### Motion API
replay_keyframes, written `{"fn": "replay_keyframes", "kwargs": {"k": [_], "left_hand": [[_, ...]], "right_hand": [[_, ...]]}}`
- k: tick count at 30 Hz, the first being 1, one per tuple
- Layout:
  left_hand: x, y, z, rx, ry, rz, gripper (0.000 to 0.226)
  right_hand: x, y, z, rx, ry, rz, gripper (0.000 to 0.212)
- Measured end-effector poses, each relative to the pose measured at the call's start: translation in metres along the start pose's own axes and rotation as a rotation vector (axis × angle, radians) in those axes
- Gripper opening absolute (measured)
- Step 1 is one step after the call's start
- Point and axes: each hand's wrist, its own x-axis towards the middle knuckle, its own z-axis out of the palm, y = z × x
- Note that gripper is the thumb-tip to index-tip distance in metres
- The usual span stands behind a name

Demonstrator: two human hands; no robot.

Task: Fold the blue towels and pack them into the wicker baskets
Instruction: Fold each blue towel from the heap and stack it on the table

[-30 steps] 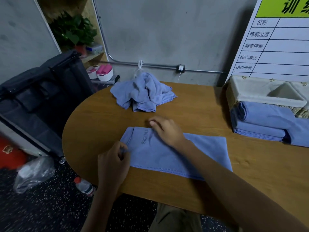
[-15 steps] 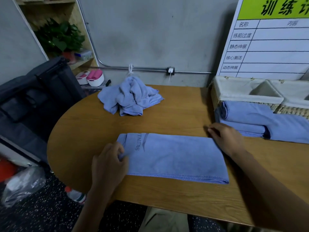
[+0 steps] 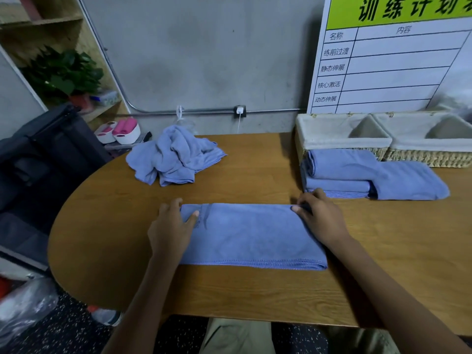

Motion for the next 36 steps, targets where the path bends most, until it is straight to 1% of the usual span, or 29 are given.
{"fn": "replay_keyframes", "kwargs": {"k": [4,8,11,14,16,17,19,20,21,22,23,24,25,26,28,30,33,35,36], "left_hand": [[-0.02,0.016,0.009,-0.032,0.015,0.051,0.055],[-0.021,0.032,0.017,-0.093,0.014,0.073,0.051],[-0.02,0.038,0.024,-0.157,0.001,0.186,0.042],[-0.021,0.036,0.029,-0.125,0.012,0.241,0.036],[-0.02,0.033,0.028,-0.024,0.045,0.277,0.038],[-0.019,0.035,0.027,0.033,0.083,0.326,0.045],[-0.024,0.05,0.026,0.05,0.15,0.461,0.057],[-0.031,0.064,0.025,0.034,0.134,0.529,0.055],[-0.04,0.079,0.027,0.021,0.068,0.581,0.049],[-0.047,0.09,0.032,0.016,-0.043,0.597,0.044],[-0.053,0.098,0.039,0.031,-0.183,0.571,0.048],[-0.055,0.102,0.045,0.1,-0.305,0.543,0.059],[-0.056,0.102,0.05,0.18,-0.381,0.524,0.069],[-0.053,0.101,0.052,0.223,-0.418,0.516,0.072],[-0.043,0.096,0.054,0.233,-0.441,0.543,0.075],[-0.029,0.091,0.052,0.229,-0.447,0.612,0.08],[0.005,0.08,0.052,0.237,-0.437,0.683,0.084],[0.013,0.08,0.048,0.241,-0.342,0.754,0.08],[0.005,0.085,0.046,0.19,-0.27,0.806,0.07]], "right_hand": [[-0.001,0.025,-0.02,0.007,-0.009,0.053,0.015],[-0.003,0.049,-0.037,0.041,-0.028,0.073,0.013],[-0.003,0.063,-0.044,0.077,-0.04,0.072,0.012],[-0.005,0.071,-0.046,0.098,-0.026,0.054,0.013],[-0.008,0.074,-0.046,0.125,-0.002,0.044,0.016],[-0.01,0.075,-0.045,0.136,0.014,0.04,0.019],[-0.012,0.077,-0.042,0.14,0.043,0.019,0.021],[-0.013,0.077,-0.042,0.134,0.054,0.007,0.022],[-0.014,0.077,-0.041,0.131,0.058,0.002,0.022],[-0.013,0.077,-0.041,0.132,0.056,0.002,0.023],[-0.013,0.076,-0.042,0.138,0.05,0.0,0.023],[-0.012,0.076,-0.043,0.145,0.042,-0.005,0.023],[-0.013,0.077,-0.044,0.155,0.034,-0.009,0.024],[-0.013,0.077,-0.045,0.168,0.03,-0.012,0.024],[-0.015,0.078,-0.048,0.182,0.029,-0.008,0.025],[-0.019,0.076,-0.05,0.182,0.015,0.004,0.026],[-0.027,0.066,-0.053,0.219,-0.043,0.041,0.028],[-0.034,0.063,-0.057,0.259,-0.107,0.025,0.028],[-0.037,0.062,-0.06,0.28,-0.143,0.008,0.029]]}}
